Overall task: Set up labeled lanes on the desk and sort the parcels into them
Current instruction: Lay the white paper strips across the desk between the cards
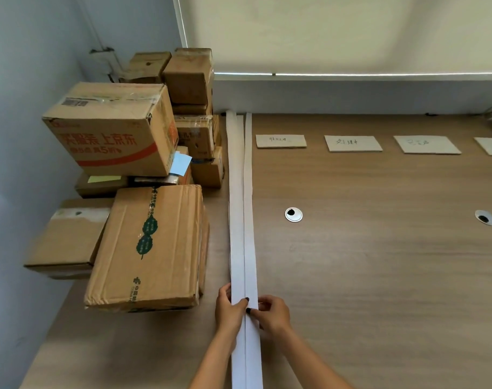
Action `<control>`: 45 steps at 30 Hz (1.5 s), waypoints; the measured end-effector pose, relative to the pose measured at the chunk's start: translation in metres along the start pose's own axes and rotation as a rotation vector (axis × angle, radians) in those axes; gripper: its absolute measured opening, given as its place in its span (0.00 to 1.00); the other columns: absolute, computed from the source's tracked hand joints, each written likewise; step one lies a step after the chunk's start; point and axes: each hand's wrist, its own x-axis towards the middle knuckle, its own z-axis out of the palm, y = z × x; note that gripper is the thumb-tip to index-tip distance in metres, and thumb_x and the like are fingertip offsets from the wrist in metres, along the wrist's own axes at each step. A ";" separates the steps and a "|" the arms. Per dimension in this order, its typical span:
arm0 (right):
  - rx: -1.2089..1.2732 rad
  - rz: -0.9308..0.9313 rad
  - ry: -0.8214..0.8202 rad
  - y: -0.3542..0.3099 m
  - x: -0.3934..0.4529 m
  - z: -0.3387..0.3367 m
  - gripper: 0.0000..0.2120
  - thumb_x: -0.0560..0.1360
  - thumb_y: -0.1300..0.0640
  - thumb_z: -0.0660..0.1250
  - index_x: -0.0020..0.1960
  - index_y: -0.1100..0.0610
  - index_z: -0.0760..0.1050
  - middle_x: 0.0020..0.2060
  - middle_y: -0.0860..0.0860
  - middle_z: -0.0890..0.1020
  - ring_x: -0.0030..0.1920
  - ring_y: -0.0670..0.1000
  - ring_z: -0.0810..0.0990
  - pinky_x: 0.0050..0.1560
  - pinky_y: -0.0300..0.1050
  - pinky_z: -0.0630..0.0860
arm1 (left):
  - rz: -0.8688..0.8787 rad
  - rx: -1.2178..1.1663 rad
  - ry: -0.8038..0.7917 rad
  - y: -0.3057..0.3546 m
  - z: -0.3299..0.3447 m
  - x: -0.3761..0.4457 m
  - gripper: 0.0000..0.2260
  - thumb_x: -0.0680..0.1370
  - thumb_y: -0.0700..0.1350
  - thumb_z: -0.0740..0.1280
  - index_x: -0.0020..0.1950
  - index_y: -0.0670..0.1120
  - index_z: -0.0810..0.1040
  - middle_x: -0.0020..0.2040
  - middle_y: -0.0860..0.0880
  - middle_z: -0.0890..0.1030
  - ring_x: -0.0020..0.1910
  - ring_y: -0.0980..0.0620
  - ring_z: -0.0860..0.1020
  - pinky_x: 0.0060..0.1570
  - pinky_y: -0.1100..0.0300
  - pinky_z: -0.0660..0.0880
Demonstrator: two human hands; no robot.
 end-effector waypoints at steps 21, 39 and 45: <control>0.076 0.052 0.059 0.007 0.000 -0.019 0.08 0.69 0.63 0.73 0.46 0.56 0.78 0.40 0.53 0.84 0.40 0.50 0.83 0.39 0.44 0.81 | 0.000 -0.028 0.013 0.009 -0.024 0.000 0.13 0.75 0.37 0.67 0.58 0.43 0.71 0.45 0.40 0.79 0.33 0.48 0.79 0.31 0.60 0.75; 0.115 -0.028 -0.011 -0.012 -0.015 -0.019 0.06 0.76 0.58 0.66 0.51 0.58 0.78 0.44 0.53 0.82 0.40 0.50 0.80 0.40 0.40 0.79 | 0.134 -0.159 0.027 0.006 -0.020 -0.024 0.14 0.76 0.37 0.67 0.62 0.43 0.72 0.52 0.40 0.79 0.42 0.43 0.80 0.39 0.55 0.79; 0.335 -0.140 -0.269 -0.047 -0.044 -0.018 0.11 0.78 0.58 0.62 0.47 0.63 0.80 0.36 0.51 0.81 0.35 0.48 0.79 0.37 0.40 0.75 | 0.177 -0.214 0.007 0.009 -0.007 -0.040 0.13 0.76 0.39 0.68 0.60 0.43 0.75 0.53 0.42 0.81 0.50 0.42 0.80 0.46 0.49 0.81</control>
